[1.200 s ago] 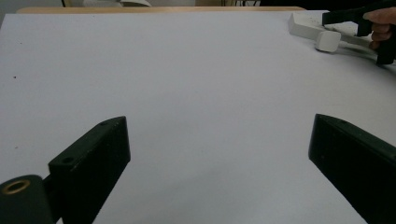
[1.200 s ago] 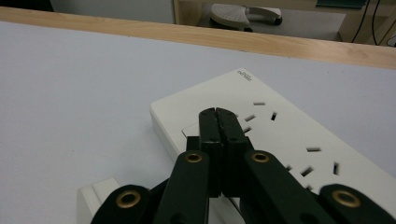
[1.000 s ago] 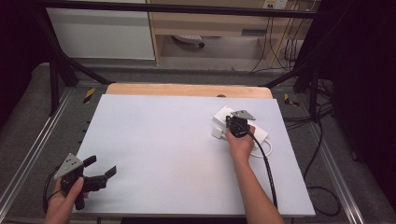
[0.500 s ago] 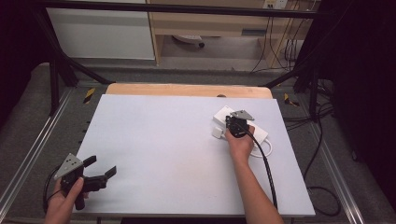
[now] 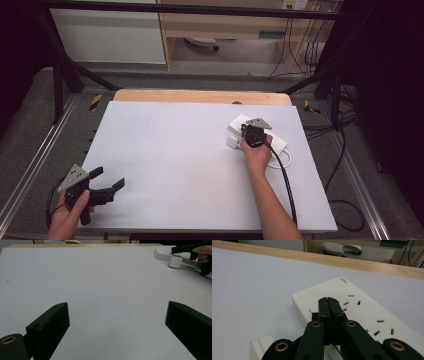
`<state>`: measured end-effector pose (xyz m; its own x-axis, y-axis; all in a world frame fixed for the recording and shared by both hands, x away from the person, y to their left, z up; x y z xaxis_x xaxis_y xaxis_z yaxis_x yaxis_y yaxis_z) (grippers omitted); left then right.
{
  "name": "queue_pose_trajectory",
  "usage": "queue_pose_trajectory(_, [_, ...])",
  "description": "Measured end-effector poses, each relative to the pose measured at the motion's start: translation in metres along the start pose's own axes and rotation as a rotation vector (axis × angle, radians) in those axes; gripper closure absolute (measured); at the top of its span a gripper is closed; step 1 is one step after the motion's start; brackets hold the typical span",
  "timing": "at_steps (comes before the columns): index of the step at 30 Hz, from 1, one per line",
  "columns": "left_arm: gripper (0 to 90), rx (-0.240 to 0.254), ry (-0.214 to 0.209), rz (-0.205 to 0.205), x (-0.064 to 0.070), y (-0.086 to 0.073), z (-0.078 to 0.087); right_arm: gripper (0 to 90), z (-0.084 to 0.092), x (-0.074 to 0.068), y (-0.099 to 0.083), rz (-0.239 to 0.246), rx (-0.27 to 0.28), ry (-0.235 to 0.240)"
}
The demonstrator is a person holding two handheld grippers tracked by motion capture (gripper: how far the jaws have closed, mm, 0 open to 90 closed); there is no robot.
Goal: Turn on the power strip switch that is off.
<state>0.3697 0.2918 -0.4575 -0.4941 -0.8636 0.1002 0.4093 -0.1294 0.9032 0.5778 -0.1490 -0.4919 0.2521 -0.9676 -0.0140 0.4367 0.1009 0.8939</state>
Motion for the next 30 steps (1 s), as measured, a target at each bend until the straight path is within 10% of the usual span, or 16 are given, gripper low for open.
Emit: queue_pose_trajectory(30, [5.4,-0.003,0.0,0.0,-0.0002,-0.0002,-0.0003,90.0,0.0,0.0027,-0.0008,-0.026,-0.024,0.02])
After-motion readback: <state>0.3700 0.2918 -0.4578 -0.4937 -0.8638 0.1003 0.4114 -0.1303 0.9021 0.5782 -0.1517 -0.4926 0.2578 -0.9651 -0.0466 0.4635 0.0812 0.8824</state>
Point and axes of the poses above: each handheld gripper's, and its own axes: z roughly backward along the jaws, y roughly out of its top, x roughly to its right, the point moved 8 cm from there along -z, roughly forward along the jaws, and after that the axes turned 2 degrees about -z, right-handed, at the moved point
